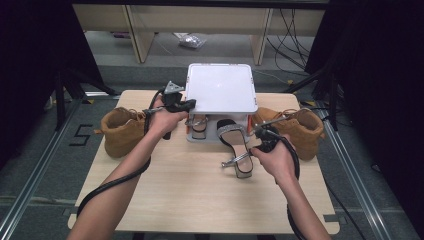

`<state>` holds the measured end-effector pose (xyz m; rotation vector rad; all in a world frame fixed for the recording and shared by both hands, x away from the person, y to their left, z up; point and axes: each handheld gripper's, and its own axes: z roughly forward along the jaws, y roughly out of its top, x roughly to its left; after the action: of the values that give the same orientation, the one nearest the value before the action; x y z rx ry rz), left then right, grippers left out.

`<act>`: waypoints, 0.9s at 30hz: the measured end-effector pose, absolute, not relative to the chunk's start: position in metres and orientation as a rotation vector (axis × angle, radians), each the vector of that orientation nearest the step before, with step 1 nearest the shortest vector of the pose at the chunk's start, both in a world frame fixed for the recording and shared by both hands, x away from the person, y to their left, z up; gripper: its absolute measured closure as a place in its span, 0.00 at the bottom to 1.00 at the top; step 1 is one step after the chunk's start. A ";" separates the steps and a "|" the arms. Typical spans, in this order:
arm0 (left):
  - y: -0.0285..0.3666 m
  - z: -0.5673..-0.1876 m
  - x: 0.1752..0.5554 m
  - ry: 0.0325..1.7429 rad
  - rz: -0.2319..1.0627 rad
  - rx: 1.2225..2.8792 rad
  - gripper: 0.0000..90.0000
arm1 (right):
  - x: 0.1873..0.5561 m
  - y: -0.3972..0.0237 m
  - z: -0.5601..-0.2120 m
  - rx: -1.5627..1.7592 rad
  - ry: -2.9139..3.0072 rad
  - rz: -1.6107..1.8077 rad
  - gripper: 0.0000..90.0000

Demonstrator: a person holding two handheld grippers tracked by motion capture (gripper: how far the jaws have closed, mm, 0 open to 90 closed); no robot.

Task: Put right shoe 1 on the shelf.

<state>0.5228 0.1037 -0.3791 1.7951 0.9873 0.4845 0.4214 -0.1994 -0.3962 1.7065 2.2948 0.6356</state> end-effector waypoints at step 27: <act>0.104 -0.378 0.522 0.989 0.484 1.800 1.00 | 0.397 -0.182 -0.458 1.674 2.492 0.572 1.00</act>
<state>0.5222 0.1038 -0.3784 1.7997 0.9890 0.4839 0.3973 -0.1821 -0.4582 1.6745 2.4923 0.5722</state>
